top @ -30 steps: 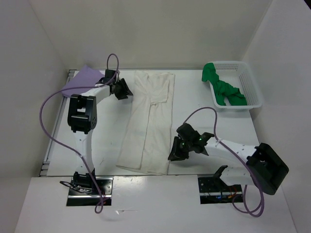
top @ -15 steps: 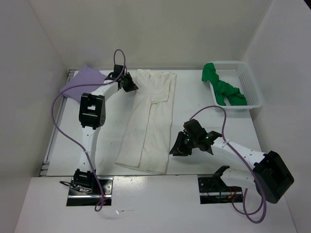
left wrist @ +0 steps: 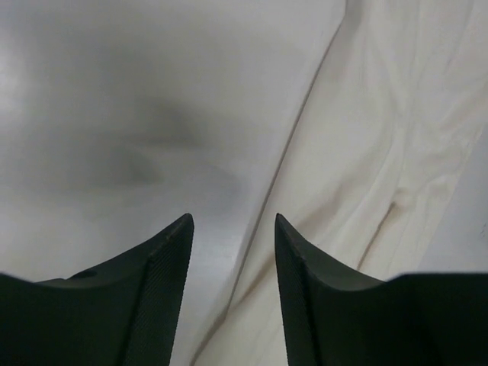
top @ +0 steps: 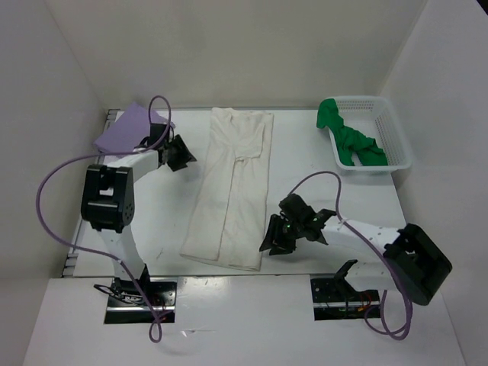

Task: Fold and stack the t-shirts
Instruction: Rotate the tshirt 90 degrees

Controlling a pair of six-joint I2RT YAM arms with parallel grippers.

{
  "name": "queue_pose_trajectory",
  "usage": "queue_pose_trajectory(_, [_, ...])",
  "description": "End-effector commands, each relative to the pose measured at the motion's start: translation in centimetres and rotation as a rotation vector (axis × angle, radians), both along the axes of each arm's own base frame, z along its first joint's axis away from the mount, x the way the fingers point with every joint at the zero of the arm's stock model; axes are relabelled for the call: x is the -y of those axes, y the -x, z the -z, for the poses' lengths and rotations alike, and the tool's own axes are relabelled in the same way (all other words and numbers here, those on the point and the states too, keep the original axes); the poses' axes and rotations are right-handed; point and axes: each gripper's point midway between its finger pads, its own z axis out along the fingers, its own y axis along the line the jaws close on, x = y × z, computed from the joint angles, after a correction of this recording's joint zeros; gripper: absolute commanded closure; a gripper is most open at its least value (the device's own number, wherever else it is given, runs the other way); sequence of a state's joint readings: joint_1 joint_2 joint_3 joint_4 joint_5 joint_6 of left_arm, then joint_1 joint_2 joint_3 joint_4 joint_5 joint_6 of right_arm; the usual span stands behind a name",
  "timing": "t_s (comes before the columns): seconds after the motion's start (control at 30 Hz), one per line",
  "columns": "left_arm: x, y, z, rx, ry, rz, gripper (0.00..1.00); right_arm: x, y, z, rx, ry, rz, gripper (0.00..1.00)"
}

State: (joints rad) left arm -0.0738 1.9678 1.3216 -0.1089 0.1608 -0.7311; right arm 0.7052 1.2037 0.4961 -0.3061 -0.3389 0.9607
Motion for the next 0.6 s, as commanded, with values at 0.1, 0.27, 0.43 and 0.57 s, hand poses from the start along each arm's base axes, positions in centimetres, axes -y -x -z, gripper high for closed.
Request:
queue_pose_trajectory(0.1, [0.3, 11.1, 0.9, -0.13, 0.004, 0.053, 0.53, -2.3, 1.5, 1.4, -0.036, -0.039, -0.093, 0.51])
queue_pose_trajectory(0.27, [0.4, 18.0, -0.2, -0.202, -0.009, 0.042, 0.73, -1.8, 2.2, 3.4, -0.094, 0.009, -0.092, 0.63])
queue_pose_trajectory(0.43, [-0.3, 22.0, -1.0, -0.214, 0.003, -0.014, 0.78, -0.1, 1.1, 3.4, -0.098, 0.041, 0.025, 0.99])
queue_pose_trajectory(0.57, [1.5, 24.0, -2.1, -0.216, 0.06, 0.062, 0.74, 2.3, 0.7, 1.6, -0.053, 0.047, 0.159, 0.99])
